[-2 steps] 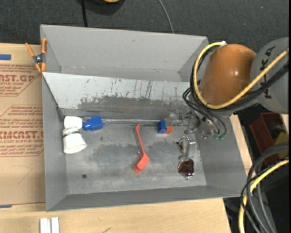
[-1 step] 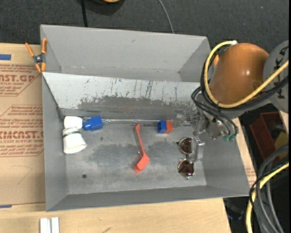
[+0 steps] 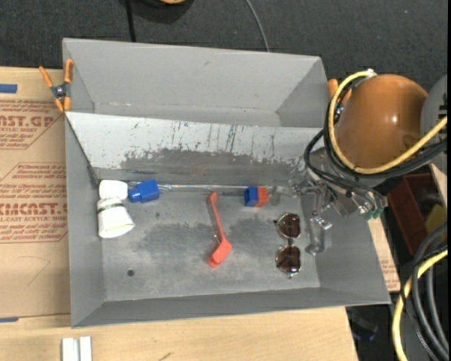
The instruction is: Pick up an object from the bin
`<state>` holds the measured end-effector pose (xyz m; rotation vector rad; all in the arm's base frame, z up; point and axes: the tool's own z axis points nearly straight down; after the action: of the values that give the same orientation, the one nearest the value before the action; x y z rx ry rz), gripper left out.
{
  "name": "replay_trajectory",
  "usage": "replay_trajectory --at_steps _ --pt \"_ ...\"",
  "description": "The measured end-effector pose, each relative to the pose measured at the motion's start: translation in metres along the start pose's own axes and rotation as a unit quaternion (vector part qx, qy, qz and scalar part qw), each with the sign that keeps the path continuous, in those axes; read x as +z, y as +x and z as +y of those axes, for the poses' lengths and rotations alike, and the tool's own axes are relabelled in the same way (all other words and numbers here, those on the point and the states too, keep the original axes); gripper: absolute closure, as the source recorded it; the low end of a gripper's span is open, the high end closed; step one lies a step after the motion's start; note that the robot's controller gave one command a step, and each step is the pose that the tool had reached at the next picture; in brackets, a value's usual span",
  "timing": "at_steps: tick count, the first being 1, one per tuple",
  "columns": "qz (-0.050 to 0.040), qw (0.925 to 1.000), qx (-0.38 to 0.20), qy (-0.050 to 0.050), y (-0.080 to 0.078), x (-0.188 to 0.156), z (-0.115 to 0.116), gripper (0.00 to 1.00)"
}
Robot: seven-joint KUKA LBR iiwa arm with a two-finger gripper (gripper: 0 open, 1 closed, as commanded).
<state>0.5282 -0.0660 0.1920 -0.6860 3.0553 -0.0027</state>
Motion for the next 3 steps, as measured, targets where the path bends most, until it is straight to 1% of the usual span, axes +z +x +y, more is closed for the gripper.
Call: replay_trajectory --at_steps 1,2,3 --pt "0.0030 0.9958 -0.091 -0.003 0.015 0.023 0.001 0.00" --pt "0.0002 1.0000 0.002 -0.002 0.029 0.057 -0.008 0.00" --pt "0.0028 0.9989 0.047 -0.003 0.033 0.078 -0.006 0.00"
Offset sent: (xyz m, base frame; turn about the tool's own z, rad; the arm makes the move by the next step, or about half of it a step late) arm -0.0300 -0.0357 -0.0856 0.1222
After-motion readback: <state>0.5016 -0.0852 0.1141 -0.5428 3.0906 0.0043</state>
